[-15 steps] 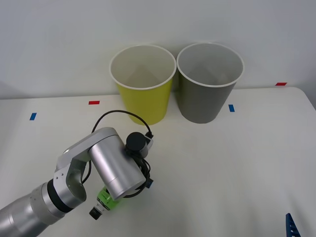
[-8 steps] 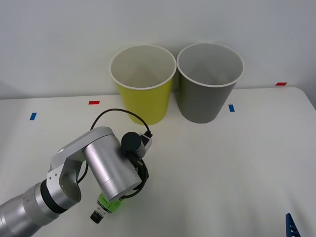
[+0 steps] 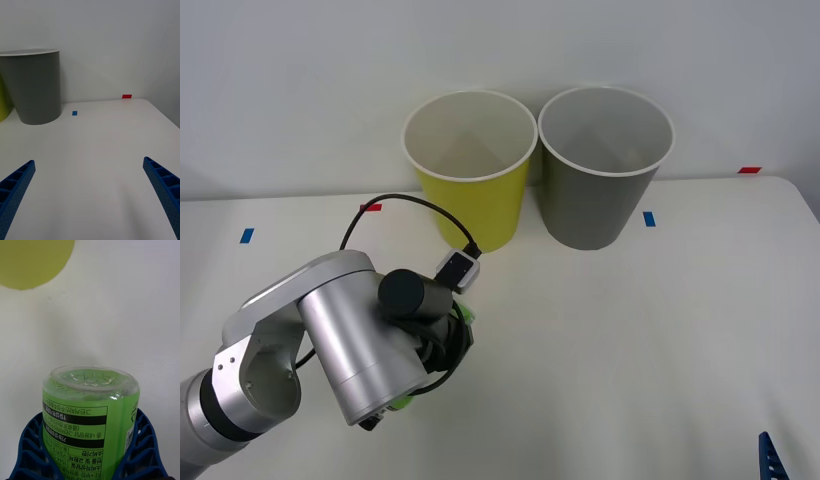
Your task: Put cans in the gray bin and PET bottles in the light green bin.
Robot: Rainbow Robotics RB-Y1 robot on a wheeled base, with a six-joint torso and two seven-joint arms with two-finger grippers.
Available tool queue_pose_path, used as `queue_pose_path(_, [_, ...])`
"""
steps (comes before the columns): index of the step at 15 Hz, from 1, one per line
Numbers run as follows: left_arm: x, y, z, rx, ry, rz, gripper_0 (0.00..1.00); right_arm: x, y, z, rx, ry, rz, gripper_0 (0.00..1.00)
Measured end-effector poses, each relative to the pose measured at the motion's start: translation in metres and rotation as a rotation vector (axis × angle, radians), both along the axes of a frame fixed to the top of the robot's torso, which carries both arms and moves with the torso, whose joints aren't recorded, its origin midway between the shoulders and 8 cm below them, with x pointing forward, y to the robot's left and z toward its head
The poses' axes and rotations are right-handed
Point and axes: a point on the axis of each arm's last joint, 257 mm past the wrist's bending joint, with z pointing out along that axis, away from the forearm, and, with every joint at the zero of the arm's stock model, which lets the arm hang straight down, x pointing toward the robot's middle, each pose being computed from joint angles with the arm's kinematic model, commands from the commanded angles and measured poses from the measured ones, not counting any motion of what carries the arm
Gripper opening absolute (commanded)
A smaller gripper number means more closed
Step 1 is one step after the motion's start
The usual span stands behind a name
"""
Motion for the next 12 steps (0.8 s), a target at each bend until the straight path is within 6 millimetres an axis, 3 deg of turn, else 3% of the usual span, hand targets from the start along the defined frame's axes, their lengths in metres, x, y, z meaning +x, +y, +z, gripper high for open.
queue_pose_path(3, [0.009, 0.007, 0.025, -0.018, -0.098, -0.091, 0.00, 0.000, 0.000, 0.000, 0.000, 0.000, 0.000, 1.00])
queue_pose_path(5, [0.003, 0.014, 0.040, -0.018, -0.150, -0.135, 0.00, 0.000, 0.000, 0.000, 0.000, 0.000, 0.000, 1.00])
queue_pose_path(12, [-0.003, 0.020, 0.067, 0.025, -0.260, -0.231, 0.00, 0.000, 0.000, 0.000, 0.000, 0.000, 0.000, 1.00])
